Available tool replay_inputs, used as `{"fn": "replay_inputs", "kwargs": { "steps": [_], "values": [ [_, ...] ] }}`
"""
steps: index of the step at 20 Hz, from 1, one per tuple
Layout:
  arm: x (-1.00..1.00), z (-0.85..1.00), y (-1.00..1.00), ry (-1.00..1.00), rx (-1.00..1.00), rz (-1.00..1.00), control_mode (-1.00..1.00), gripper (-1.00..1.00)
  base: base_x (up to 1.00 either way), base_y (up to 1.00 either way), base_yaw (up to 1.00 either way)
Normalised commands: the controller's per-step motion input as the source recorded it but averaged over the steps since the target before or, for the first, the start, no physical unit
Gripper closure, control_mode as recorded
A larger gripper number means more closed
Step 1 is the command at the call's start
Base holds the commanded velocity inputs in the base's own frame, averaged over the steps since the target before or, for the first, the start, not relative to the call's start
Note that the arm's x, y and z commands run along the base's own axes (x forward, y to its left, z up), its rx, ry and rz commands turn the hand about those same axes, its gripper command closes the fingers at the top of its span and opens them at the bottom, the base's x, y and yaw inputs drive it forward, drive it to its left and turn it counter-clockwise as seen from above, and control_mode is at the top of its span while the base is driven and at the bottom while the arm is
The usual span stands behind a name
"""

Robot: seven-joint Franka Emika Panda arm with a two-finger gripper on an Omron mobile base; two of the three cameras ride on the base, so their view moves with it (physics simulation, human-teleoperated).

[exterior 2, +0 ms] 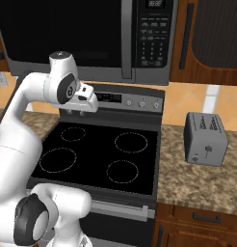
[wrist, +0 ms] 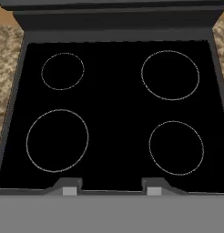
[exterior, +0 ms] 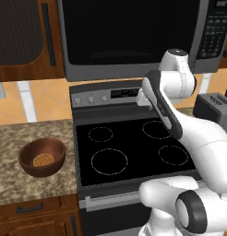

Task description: Open the microwave, place the bowl with waffle inside the microwave, then close the microwave door and turn it on.

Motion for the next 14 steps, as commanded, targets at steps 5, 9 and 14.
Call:
{"fn": "replay_inputs", "kwargs": {
  "steps": [5, 9, 14],
  "values": [
    [-0.15, 0.45, -0.25, -0.13, 0.11, 0.00, -1.00, -1.00, 0.00, 0.00, 0.00],
    [-0.10, 0.69, -0.69, -0.19, 0.17, -0.02, -1.00, -1.00, 0.00, 0.00, 0.00],
    [-0.10, 0.62, -0.88, -0.15, 0.03, -0.11, -1.00, -1.00, 0.00, 0.00, 0.00]
  ]
}}
